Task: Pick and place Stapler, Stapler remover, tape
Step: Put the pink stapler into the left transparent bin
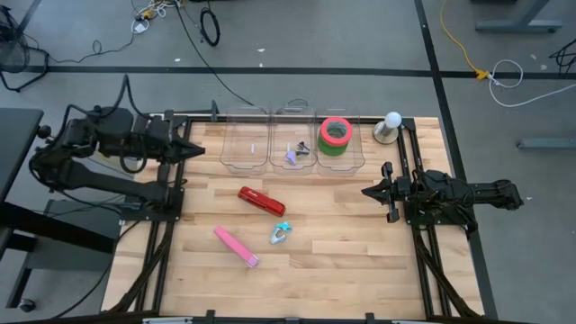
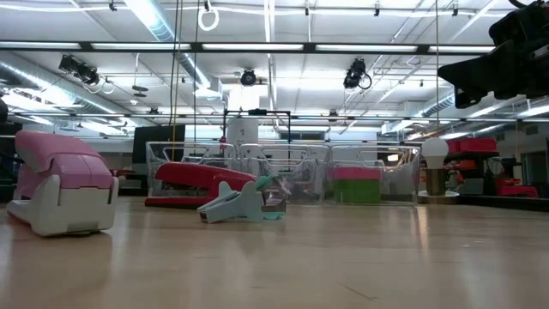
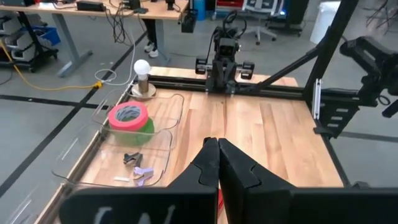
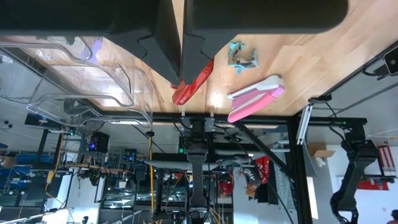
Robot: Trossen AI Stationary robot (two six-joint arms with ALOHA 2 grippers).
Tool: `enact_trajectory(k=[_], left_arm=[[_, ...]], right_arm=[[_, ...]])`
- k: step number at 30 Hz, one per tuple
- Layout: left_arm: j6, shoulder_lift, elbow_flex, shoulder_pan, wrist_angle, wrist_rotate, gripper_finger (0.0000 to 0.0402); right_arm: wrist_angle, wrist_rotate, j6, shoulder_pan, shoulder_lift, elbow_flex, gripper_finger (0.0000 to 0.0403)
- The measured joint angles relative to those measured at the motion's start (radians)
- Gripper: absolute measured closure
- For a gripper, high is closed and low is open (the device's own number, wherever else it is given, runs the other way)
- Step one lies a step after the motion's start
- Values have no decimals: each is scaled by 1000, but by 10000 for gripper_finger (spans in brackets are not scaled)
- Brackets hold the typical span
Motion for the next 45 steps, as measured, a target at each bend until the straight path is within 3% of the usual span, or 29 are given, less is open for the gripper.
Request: enact_trajectory(k=[11,19,36,45], left_arm=[[0,125,0,0,0,1,399],[2,228,0,0,0,78,399],[206,402,0,-1,2,269,399],[211,438,0,-13,4,276,399]], right_arm=[[0,0,0,0,0,0,385],[0,0,0,0,0,0,385],[0,0,0,0,0,0,385],[0,0,0,0,0,0,385]])
